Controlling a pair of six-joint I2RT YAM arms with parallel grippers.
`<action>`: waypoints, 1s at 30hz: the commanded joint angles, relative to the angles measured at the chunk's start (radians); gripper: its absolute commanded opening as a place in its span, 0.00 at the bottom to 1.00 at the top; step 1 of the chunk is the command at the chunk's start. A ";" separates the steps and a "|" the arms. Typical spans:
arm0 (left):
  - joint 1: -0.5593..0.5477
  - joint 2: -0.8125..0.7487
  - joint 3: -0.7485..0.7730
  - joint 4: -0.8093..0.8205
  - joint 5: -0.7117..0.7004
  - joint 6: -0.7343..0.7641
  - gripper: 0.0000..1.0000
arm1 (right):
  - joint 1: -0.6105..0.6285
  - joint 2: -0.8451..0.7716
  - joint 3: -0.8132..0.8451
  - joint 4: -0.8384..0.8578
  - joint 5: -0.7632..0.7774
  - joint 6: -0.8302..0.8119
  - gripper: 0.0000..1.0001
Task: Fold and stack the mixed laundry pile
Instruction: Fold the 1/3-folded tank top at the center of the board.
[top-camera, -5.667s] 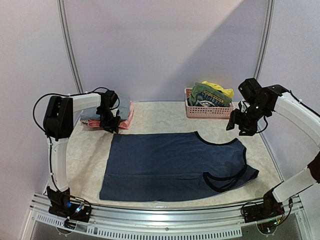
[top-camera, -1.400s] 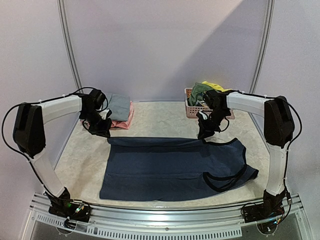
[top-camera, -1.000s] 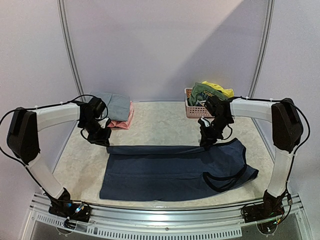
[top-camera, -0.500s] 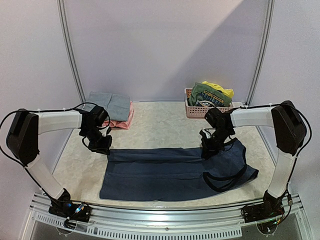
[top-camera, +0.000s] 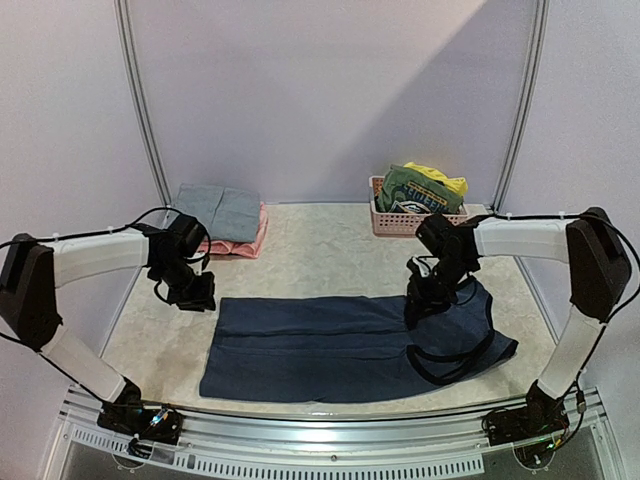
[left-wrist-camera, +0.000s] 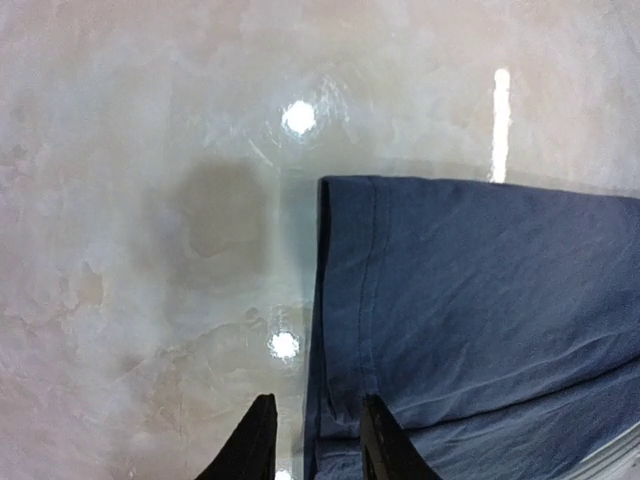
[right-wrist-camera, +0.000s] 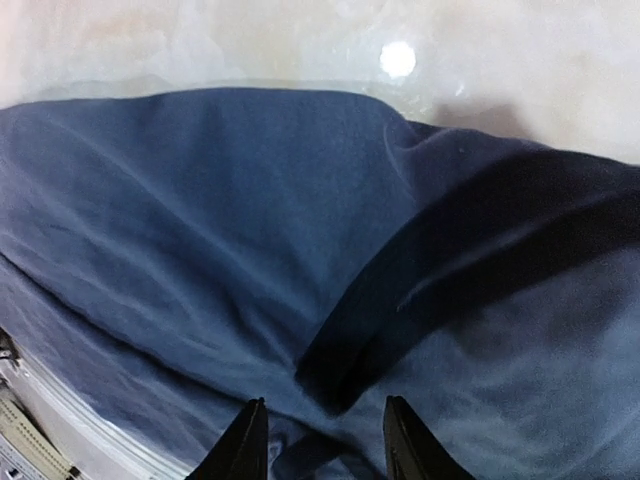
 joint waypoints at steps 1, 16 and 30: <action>-0.016 -0.068 0.036 -0.019 -0.028 -0.046 0.30 | 0.005 -0.104 0.026 -0.042 0.000 0.020 0.41; -0.130 0.183 0.177 0.024 0.089 0.030 0.29 | 0.009 0.073 0.105 0.126 -0.125 0.129 0.28; -0.149 0.311 0.105 0.053 0.076 0.064 0.25 | 0.011 0.223 0.118 0.078 -0.051 0.104 0.22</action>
